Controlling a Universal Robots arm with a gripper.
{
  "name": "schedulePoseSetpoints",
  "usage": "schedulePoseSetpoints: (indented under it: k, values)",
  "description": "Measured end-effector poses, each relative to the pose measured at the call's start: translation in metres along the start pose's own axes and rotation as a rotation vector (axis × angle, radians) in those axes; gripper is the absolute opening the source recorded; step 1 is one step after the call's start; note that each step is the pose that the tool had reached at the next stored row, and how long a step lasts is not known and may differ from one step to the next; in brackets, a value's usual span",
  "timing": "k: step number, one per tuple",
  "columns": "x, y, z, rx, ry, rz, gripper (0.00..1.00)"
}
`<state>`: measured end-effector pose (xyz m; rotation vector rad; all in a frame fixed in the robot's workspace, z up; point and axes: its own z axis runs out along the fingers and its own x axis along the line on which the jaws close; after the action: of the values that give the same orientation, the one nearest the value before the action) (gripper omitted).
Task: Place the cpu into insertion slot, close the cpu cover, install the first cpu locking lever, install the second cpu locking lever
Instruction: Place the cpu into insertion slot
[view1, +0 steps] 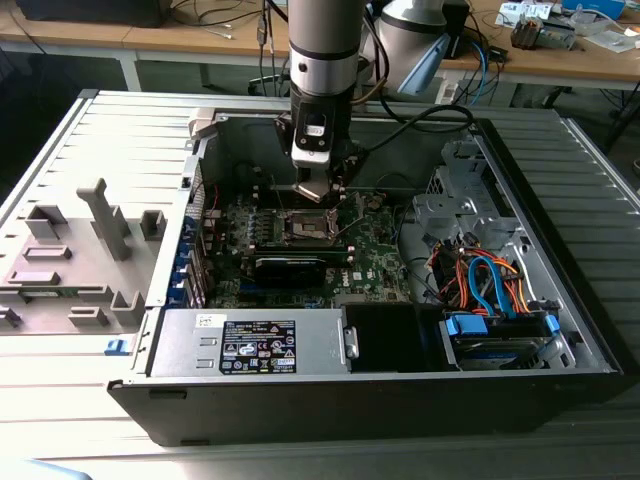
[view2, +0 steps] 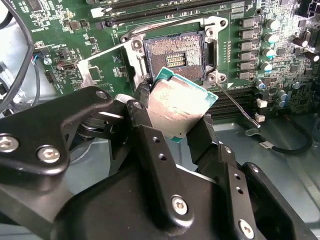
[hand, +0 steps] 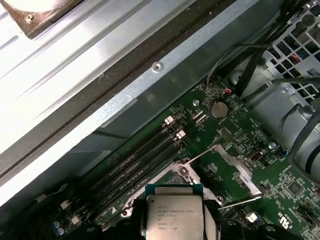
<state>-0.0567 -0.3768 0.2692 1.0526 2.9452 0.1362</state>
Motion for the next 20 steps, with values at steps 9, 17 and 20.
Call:
schedulePoseSetpoints:
  k: [9, 17, 20]
  values:
    - [0.0000, 0.0000, 0.0002, -0.0006, -0.0027, 0.032, 0.55]
    - [0.0000, 0.0000, 0.0004, -0.0012, -0.0057, 0.066, 0.55]
    - [0.0000, 0.0000, 0.0004, -0.0014, -0.0066, 0.076, 0.55]
